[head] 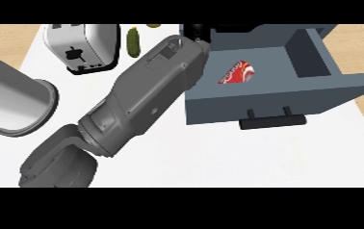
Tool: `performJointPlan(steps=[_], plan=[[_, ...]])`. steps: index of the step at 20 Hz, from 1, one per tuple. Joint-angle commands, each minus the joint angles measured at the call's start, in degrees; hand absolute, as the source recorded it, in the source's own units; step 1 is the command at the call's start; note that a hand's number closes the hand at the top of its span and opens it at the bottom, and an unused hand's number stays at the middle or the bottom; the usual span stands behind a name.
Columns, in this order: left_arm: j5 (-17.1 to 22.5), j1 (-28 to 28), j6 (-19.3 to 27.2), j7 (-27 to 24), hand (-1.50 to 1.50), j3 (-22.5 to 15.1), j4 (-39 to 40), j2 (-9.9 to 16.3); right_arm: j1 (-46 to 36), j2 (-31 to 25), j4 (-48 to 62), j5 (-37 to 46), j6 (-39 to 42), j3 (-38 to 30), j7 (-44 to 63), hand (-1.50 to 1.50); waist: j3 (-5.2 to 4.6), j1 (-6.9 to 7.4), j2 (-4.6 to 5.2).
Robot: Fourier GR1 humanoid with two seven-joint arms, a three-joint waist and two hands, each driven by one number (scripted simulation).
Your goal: Pick up the can, place it into the drawer and close the drawer
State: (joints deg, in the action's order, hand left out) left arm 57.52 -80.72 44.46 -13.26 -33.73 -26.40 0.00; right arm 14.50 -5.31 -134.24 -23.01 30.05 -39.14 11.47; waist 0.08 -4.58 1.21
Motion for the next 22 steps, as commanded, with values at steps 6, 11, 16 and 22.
performJointPlan(steps=[6, 11, 16, 22], plan=[[1.6, -0.9, 0.6, -4.8, -1.5, -0.3, -1.9, 0.0, -7.6, -1.1, -4.0, 21.7, 0.7, 7.4, -5.6, -1.5, -0.03, 2.69, 0.06], [3.1, 0.2, 1.9, -3.3, -1.5, -1.4, -2.9, 0.0, -11.5, -0.4, -2.6, 36.0, -0.8, 15.5, -6.8, -1.5, -0.04, 3.35, -0.35], [3.3, -0.3, 1.7, -2.6, -1.5, -1.1, -3.6, 0.0, -18.0, -2.5, 4.3, 50.3, -3.7, 23.8, -8.9, -1.5, -0.07, 4.64, -0.54], [2.2, 1.6, 2.7, -1.9, -1.5, -0.9, -4.7, 0.0, -27.7, 0.0, 16.6, 66.0, -13.4, 34.5, -10.8, -1.5, -0.09, 5.88, -0.65]])
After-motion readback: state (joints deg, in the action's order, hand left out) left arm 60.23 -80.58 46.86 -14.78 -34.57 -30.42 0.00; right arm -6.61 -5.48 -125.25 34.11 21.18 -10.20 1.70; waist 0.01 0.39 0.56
